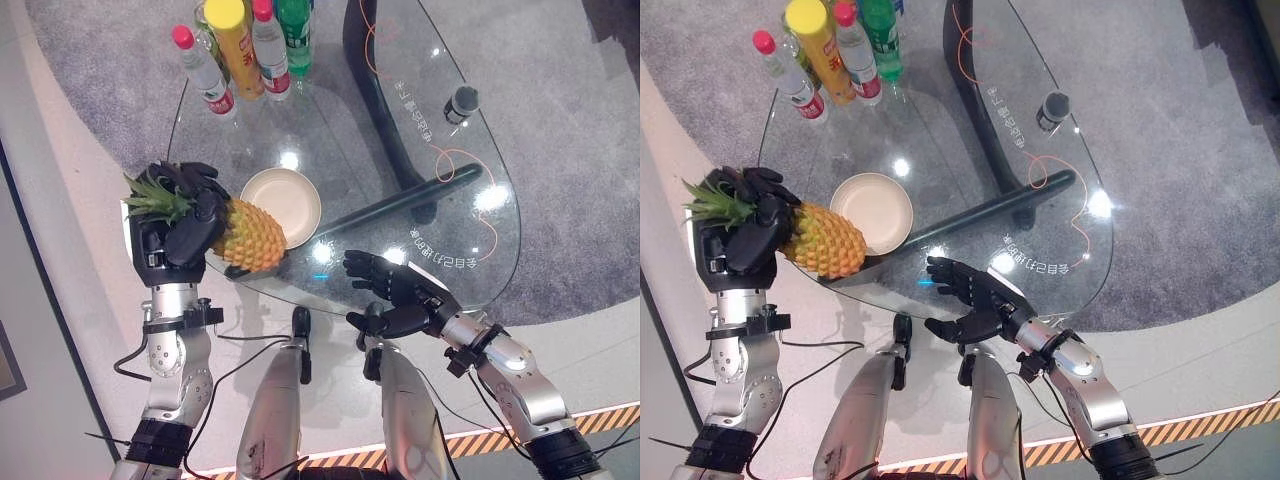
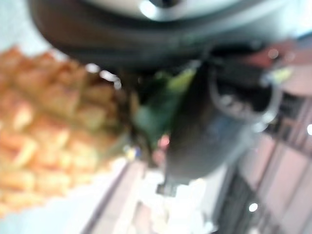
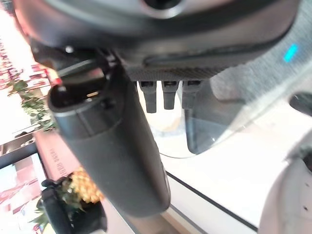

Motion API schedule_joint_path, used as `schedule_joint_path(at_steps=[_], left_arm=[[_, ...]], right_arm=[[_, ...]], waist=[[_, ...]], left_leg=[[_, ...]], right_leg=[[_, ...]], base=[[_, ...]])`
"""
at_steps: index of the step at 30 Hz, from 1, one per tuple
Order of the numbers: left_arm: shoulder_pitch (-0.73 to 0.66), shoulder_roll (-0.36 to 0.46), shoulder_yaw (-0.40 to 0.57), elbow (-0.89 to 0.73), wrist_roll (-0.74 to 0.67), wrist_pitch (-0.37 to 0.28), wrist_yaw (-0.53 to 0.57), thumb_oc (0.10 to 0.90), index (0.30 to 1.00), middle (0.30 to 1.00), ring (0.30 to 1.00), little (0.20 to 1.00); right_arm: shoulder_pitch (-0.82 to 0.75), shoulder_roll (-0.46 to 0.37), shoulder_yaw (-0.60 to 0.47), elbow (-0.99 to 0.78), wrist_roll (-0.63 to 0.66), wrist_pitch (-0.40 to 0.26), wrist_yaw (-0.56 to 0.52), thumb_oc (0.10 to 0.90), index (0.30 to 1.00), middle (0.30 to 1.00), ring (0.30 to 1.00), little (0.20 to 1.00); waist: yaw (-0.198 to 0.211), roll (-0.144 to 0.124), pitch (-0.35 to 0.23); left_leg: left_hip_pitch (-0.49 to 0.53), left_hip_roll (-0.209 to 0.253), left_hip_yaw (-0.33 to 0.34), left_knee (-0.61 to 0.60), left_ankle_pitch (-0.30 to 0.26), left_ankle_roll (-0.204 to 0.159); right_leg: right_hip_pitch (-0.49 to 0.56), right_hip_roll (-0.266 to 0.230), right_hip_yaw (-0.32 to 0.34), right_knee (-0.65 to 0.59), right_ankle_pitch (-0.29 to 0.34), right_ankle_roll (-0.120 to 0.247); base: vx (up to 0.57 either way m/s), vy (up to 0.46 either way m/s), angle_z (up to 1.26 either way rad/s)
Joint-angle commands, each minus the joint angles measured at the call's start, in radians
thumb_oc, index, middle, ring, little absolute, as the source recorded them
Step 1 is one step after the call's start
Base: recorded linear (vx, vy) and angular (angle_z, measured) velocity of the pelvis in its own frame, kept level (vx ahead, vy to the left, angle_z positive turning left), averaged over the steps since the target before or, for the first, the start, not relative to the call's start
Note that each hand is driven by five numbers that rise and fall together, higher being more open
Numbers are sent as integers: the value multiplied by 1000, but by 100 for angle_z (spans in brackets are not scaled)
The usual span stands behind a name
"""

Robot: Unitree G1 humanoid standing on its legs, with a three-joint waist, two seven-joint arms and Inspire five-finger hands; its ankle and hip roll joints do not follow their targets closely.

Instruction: Pick up the fruit to the plate

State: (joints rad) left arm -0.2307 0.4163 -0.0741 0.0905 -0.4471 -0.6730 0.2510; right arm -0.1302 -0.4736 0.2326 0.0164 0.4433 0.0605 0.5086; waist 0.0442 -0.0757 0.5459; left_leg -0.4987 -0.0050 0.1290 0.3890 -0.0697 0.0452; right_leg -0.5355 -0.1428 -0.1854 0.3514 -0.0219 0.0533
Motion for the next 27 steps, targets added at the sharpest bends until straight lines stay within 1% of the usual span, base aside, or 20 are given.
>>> schedule_joint_path(at_steps=[1, 2, 4, 5, 6, 12, 13, 18, 20, 23, 24, 25, 26, 27], left_arm=[[-127, 51, 22, -100, 188, -187, 108, 100, 300, 300, 300, 200], [-134, 53, 19, -94, 199, -191, 120, 100, 300, 300, 300, 200], [-172, 64, 5, -66, 266, -202, 181, 100, 300, 300, 300, 200], [-192, 68, -2, -53, 321, -208, 234, 100, 300, 300, 300, 200], [-194, 68, -3, -52, 329, -209, 243, 100, 300, 300, 300, 200], [-290, 72, -34, 23, 491, -225, 445, 100, 300, 300, 300, 200], [-292, 72, -35, 25, 495, -225, 450, 100, 300, 300, 300, 200], [-365, 77, -60, 90, 567, -234, 552, 100, 300, 300, 300, 200], [-392, 80, -70, 115, 631, -218, 612, 100, 300, 300, 300, 200], [-427, 85, -85, 155, 726, -167, 720, 100, 300, 300, 300, 200], [-418, 85, -90, 163, 733, -164, 733, 100, 300, 300, 300, 200], [-439, 92, -90, 177, 747, -159, 771, 100, 300, 300, 300, 200], [-436, 92, -94, 195, 752, -165, 792, 100, 300, 300, 300, 200], [-442, 93, -98, 211, 765, -171, 816, 100, 300, 300, 300, 200]], right_arm=[[-52, 3, 48, -85, 91, -16, 64, 800, 900, 900, 900, 900], [-55, 3, 52, -82, 92, -16, 65, 800, 900, 900, 900, 900], [-74, 3, 78, -63, 97, 0, 65, 800, 900, 900, 900, 900], [-85, 4, 93, -50, 100, 9, 70, 800, 900, 900, 900, 900], [-87, 5, 94, -49, 100, 9, 71, 800, 900, 900, 900, 900], [-141, 8, 158, -2, 108, 38, 74, 800, 900, 900, 900, 900], [-142, 9, 158, -2, 108, 38, 74, 800, 900, 900, 900, 900], [-197, 8, 195, 17, 126, 64, 56, 800, 900, 900, 900, 900], [-214, 8, 205, 26, 128, 72, 52, 800, 900, 900, 900, 900], [-228, 2, 214, 33, 129, 72, 49, 800, 900, 900, 900, 900], [-217, 3, 219, 35, 130, 71, 49, 800, 900, 900, 900, 900], [-231, -1, 216, 34, 132, 71, 50, 800, 900, 900, 900, 900], [-225, -1, 223, 38, 134, 70, 48, 800, 900, 900, 900, 900], [-228, -3, 226, 41, 137, 69, 47, 800, 900, 900, 900, 900]], waist=[[-18, 21, -26], [-20, 20, -26], [-28, 19, -26], [-34, 19, -26], [-34, 19, -26], [-58, 20, -26], [-58, 20, -26], [-72, 18, -26], [-78, 19, -26], [-84, 19, -26], [-83, 21, -26], [-88, 19, -26], [-88, 20, -26], [-89, 20, -26]], left_leg=[[-33, -32, 15, 36, -36, -8], [-37, -31, 16, 38, -36, -8], [-61, -29, 23, 42, -33, -9], [-78, -27, 29, 45, -31, -11], [-79, -27, 30, 45, -31, -11], [-161, -25, 49, 58, -24, -18], [-162, -25, 50, 59, -24, -18], [-215, -25, 58, 60, -15, -24], [-234, -27, 62, 58, -12, -25], [-267, -35, 62, 61, -9, -27], [-243, -35, 53, 70, -39, -32], [-283, -38, 60, 64, -10, -28], [-270, -41, 53, 70, -32, -33], [-273, -43, 52, 73, -39, -34]], right_leg=[[-23, 29, -10, 92, -7, 44], [-27, 29, -9, 92, -7, 44], [-51, 33, -2, 92, -2, 43], [-69, 37, 4, 91, 1, 42], [-71, 38, 5, 92, 1, 42], [-154, 52, 27, 98, 11, 36], [-155, 51, 27, 99, 11, 36], [-212, 62, 35, 103, 16, 29], [-234, 67, 37, 102, 20, 25], [-268, 73, 40, 103, 27, 21], [-247, 76, 45, 116, -1, 29], [-285, 75, 41, 103, 30, 20], [-274, 80, 46, 111, 11, 24], [-278, 83, 48, 115, 5, 25]], base=[[-11, 45, 0], [-17, 57, 2], [-25, 75, -2], [-22, 64, -5], [-27, 88, -5], [-15, 80, -14], [-3, 71, -3], [-6, 70, -10], [3, 76, -4], [28, 65, -4], [14, 52, -4], [63, 60, -7], [12, 54, -11], [7, 39, -13]])
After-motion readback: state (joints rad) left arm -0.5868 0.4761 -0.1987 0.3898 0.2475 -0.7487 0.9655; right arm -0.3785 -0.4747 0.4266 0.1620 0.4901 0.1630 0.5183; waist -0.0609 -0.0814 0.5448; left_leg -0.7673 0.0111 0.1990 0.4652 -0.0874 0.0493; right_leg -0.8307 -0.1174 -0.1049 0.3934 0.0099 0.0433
